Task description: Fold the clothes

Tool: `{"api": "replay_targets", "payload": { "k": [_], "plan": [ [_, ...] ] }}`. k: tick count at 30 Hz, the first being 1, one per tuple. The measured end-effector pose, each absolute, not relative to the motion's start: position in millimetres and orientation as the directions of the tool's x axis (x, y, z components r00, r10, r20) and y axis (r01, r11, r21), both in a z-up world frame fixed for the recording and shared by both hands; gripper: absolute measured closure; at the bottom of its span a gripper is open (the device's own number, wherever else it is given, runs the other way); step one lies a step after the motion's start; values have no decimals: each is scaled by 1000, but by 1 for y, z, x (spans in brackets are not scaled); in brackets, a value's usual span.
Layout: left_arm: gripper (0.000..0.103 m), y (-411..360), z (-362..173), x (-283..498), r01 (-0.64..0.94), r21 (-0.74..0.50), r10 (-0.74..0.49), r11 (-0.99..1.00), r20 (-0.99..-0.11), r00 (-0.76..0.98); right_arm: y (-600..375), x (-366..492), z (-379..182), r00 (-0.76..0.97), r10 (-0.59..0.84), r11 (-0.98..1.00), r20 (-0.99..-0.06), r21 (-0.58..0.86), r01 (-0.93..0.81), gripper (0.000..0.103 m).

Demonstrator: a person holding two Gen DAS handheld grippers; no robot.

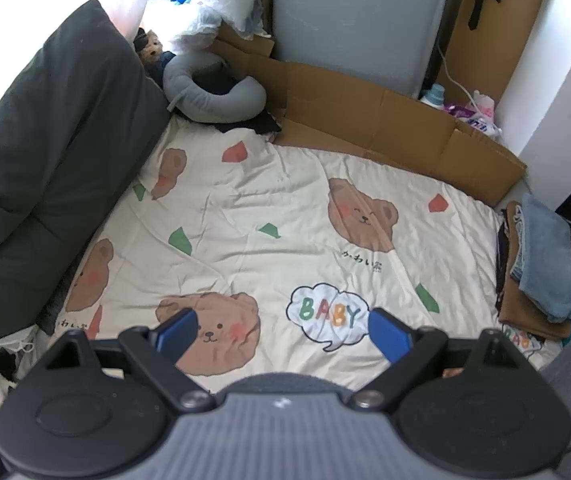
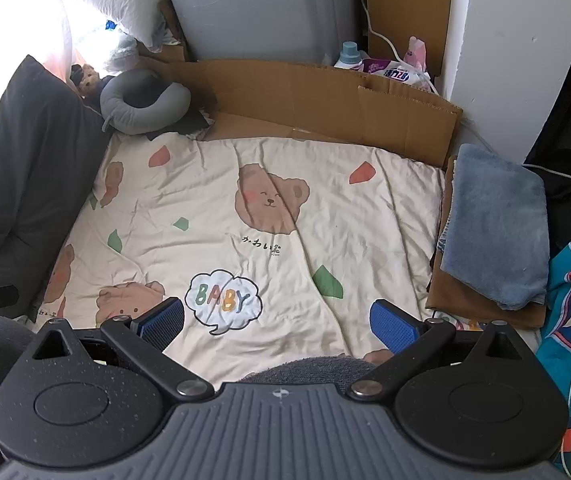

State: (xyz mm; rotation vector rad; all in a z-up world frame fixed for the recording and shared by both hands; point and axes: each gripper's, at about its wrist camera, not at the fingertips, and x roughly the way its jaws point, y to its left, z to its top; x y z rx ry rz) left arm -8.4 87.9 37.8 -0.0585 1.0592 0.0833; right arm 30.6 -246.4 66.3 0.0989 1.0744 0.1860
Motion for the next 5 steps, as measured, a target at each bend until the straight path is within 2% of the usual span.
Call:
{"api": "replay_targets", "payload": {
  "k": [5],
  "plan": [
    [9,90,38,-9,-108,-19,36,994,-874,485,-246,31,66,464,196,980,-864,167,-104,1]
  ]
}}
